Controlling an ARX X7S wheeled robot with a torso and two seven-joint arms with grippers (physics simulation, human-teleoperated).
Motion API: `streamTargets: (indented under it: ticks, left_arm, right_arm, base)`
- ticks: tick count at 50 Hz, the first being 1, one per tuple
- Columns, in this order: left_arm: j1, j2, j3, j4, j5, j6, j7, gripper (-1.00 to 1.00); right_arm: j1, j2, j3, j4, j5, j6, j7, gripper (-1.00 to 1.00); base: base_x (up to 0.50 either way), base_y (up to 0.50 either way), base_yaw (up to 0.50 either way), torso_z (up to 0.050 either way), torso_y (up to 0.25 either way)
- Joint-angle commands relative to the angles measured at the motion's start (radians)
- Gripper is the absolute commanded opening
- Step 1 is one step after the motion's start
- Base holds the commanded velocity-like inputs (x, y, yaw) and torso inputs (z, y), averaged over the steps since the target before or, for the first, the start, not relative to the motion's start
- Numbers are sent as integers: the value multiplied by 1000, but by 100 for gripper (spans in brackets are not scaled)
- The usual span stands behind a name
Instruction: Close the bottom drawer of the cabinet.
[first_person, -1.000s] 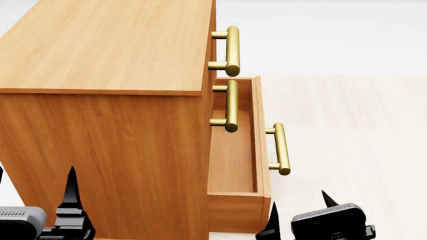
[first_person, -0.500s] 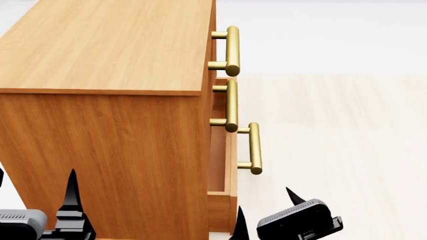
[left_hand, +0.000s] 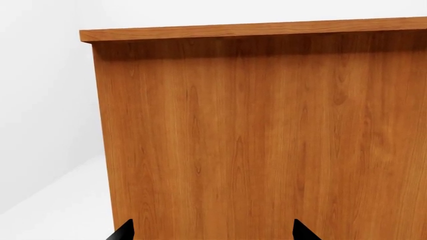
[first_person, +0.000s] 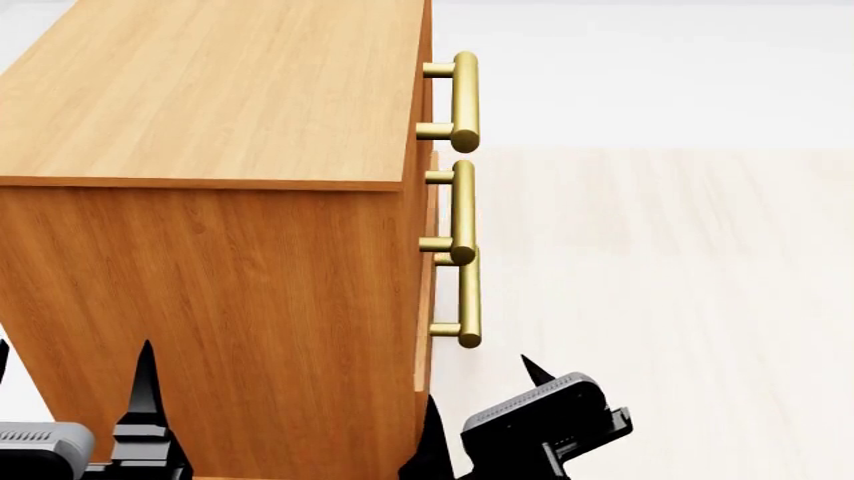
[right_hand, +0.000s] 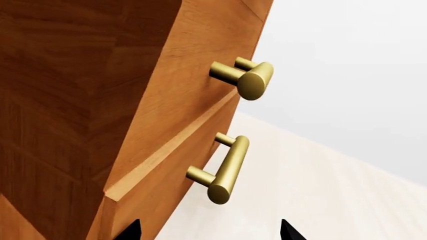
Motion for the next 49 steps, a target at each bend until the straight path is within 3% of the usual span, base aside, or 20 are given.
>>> streamTargets:
  ticks: [1,32,40,49]
  left_arm:
    - [-4,-4,1,5,-5,-4,-7,100]
    - [7,-2,4,-23,-7,26,-29,100]
    - [-4,-11,3,-16,3,34,-37,100]
    - [-5,-34,-11,10,23,69,-40,100]
  right_arm:
    - [5,-11,-37,-29,-3,10,-15,100]
    - [6,45,-85,-131,66,32,-152,100]
    - [20,48,-36,-76,9,19,-20,100]
    - [-70,93,55,-188,88,-14,8,100]
  base:
    - [0,0,0,0,0]
    - [0,0,0,0,0]
    - [0,0,0,0,1]
    - [0,0,0,0,0]
